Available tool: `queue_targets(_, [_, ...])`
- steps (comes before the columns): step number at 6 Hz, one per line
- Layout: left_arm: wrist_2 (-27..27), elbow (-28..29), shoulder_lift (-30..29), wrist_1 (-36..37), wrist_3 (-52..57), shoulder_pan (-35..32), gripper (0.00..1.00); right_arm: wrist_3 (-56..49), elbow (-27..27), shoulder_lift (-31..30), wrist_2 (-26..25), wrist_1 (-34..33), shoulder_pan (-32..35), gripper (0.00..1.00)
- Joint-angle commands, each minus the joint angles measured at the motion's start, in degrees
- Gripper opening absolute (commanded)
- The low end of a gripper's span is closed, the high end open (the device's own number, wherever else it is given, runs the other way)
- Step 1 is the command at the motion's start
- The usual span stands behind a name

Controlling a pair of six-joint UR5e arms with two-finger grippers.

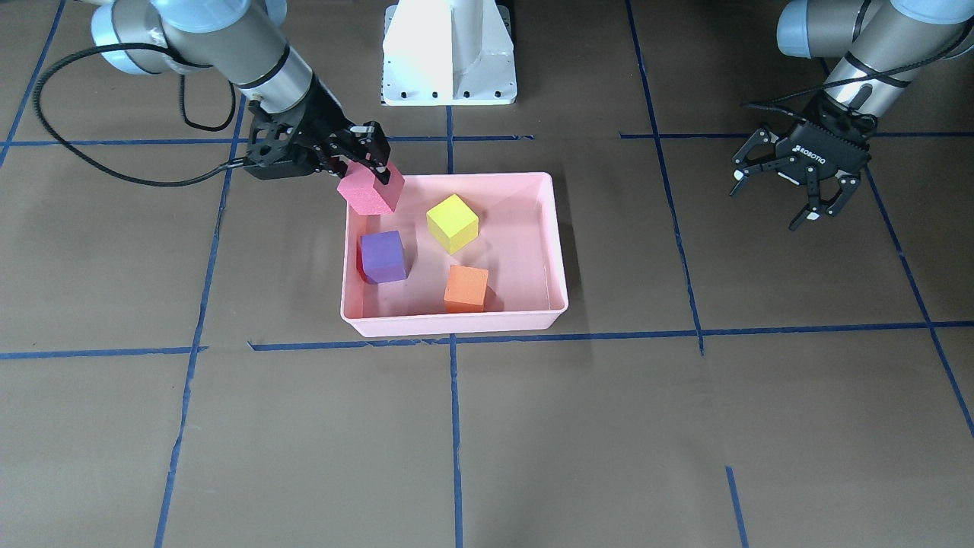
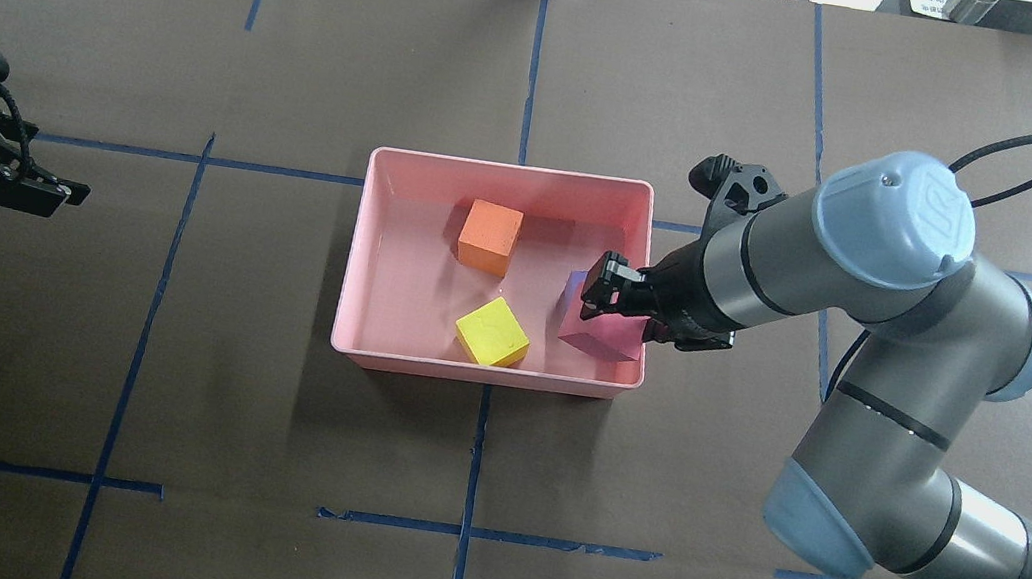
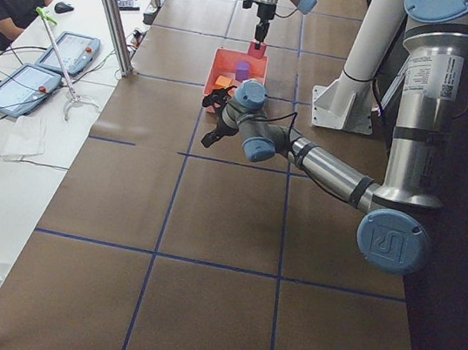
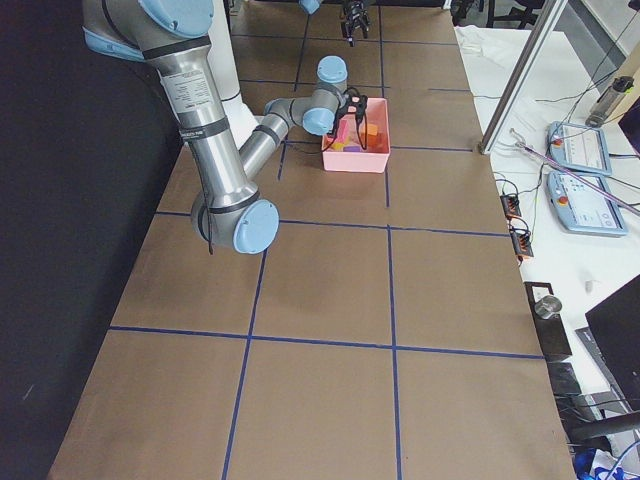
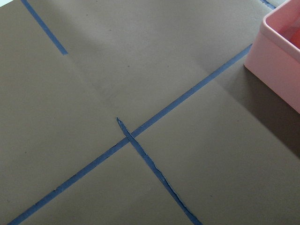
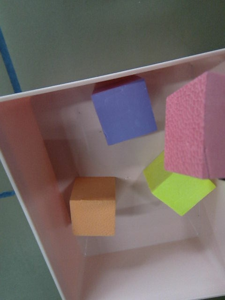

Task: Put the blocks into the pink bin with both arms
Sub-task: 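Carry the pink cube into the bin with the right gripper and release it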

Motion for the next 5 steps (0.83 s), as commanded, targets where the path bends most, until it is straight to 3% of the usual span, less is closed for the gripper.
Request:
queue_targets(1, [-0.06,0.36,0.04,-0.06,0.20,-0.05,1.00,0.32,-0.25,0.74,-4.84,-2.42,-3.19,0.97])
queue_targets(4, [-0.15,1.32,1.87,-0.24,2.47,-0.23,1.00,-0.21,0.97,1.19,-4.79,-4.64,-1.81,1.00])
queue_targets(5, [-0.32,1.76,5.36,-0.15,10.41,-2.84,1.00,-1.08,5.24,-2.47,-3.13,-6.73,1.68,1.00])
